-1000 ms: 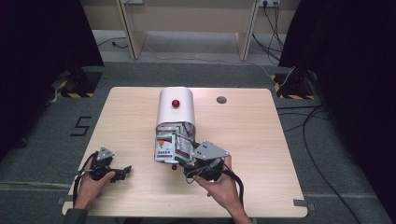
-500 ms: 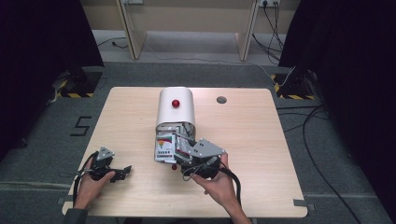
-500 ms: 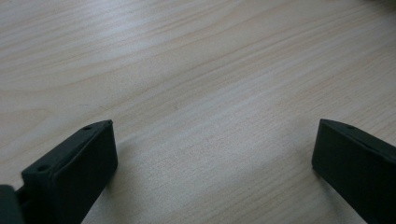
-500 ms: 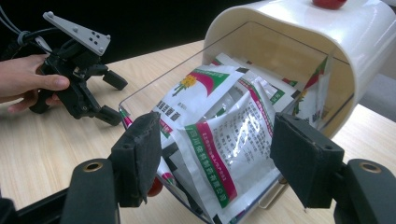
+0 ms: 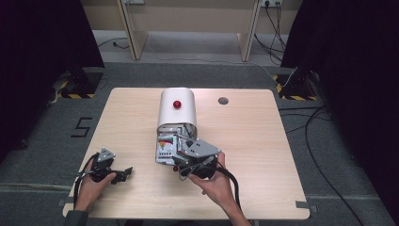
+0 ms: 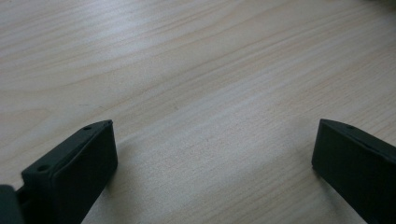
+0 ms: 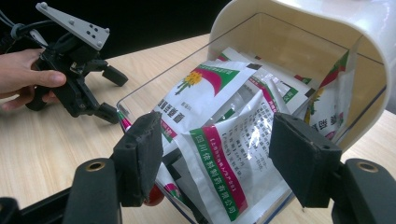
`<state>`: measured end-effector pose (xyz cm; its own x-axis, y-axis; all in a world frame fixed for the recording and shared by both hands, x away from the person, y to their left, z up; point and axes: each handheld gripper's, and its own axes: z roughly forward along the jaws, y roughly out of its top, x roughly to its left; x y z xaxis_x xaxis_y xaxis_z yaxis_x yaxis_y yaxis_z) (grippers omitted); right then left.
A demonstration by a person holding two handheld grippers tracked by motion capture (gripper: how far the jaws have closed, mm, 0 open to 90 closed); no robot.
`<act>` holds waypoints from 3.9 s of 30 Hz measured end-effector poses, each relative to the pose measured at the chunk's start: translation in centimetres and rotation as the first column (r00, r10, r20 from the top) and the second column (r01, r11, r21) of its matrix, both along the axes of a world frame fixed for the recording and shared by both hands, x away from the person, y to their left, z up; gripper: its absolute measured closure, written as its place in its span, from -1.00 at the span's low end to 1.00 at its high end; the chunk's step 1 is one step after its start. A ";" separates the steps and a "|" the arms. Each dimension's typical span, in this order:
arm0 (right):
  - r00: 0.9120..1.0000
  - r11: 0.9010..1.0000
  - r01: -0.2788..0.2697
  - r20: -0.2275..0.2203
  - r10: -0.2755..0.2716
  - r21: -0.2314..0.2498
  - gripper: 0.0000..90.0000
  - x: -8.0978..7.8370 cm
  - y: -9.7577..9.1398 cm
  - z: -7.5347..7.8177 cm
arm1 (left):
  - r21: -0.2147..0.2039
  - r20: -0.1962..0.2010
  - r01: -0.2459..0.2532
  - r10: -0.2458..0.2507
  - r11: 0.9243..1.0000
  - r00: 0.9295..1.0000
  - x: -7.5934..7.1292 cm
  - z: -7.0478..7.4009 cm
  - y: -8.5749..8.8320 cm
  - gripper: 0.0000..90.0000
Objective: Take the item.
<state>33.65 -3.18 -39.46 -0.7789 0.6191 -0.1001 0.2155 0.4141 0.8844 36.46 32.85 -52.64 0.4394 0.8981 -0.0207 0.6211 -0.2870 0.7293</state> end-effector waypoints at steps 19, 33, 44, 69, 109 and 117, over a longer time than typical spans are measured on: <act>0.999 0.999 0.035 0.030 -0.034 -0.039 0.00 -0.1 -0.5 0.0 | 0.000 0.000 0.000 0.000 1.000 1.000 0.0 0.0 0.0 -1.00; 0.999 0.998 0.048 0.017 -0.047 -0.037 0.17 -0.2 -1.3 0.1 | 0.000 0.000 0.000 0.000 1.000 1.000 0.0 0.0 0.0 -1.00; 0.999 0.998 0.050 0.019 -0.049 -0.047 0.24 -0.1 -1.2 -0.2 | 0.000 0.000 0.000 0.000 1.000 1.000 0.0 0.0 0.0 -1.00; 0.997 0.997 0.052 0.055 -0.049 -0.057 0.72 0.7 -1.3 -1.0 | 0.000 0.000 0.000 0.000 1.000 1.000 0.0 0.0 0.0 -1.00; 0.985 0.993 -0.018 0.171 -0.002 0.114 0.93 -1.7 -4.5 2.7 | 0.000 0.000 0.000 0.000 1.000 1.000 0.0 0.0 0.0 -1.00; 0.984 0.991 -0.005 0.179 -0.019 0.131 0.93 -2.2 -5.9 3.3 | 0.000 0.000 -0.001 0.001 1.000 1.000 0.0 0.0 0.0 -1.00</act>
